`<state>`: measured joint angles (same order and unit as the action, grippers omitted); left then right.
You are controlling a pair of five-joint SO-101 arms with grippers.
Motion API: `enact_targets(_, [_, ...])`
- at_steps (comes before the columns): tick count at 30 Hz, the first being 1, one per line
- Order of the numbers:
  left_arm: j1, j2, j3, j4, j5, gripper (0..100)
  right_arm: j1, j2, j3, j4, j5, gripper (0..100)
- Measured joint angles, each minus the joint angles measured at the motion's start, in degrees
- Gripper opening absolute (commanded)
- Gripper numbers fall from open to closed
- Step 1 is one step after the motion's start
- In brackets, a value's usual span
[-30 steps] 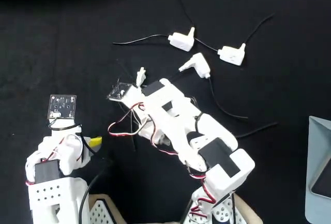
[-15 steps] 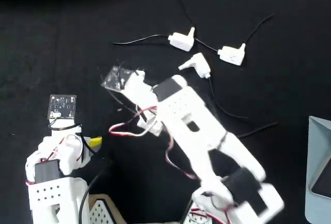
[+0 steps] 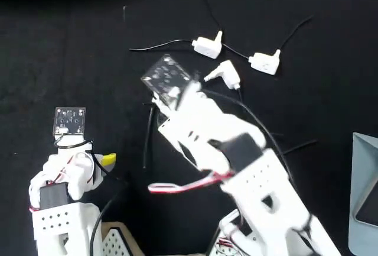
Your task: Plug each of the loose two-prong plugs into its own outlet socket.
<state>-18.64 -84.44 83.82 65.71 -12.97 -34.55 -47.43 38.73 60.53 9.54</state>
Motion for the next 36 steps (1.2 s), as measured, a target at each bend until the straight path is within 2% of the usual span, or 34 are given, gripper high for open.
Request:
enact_targets(3, [0.0,0.0,-0.3,-0.5,1.0,34,1.9,-6.4,6.0,-7.1,-5.1,1.1])
enact_targets(8, [0.8,0.0,-5.4,-0.5,1.0,34,10.3,-15.3,18.0,-19.1,-13.3,1.1])
enact_targets(14, [12.0,0.0,-9.7,2.2,-1.3,35,21.5,-24.4,29.8,-26.5,-17.5,1.2])
enact_targets(19, [21.8,2.7,-13.5,3.6,-1.8,39,29.8,-32.9,35.5,-30.1,-22.1,1.2])
enact_targets(28, [35.9,28.9,-29.8,2.9,-1.8,39,42.3,-44.8,38.3,-33.1,-30.9,1.3])
enact_targets(32, [42.5,41.1,-34.5,-2.8,-1.8,39,46.6,-48.3,38.3,-33.1,-35.7,1.3])
enact_targets(36, [49.1,50.6,-34.9,-11.3,-1.8,39,48.9,-51.1,38.3,-33.1,-37.0,1.3])
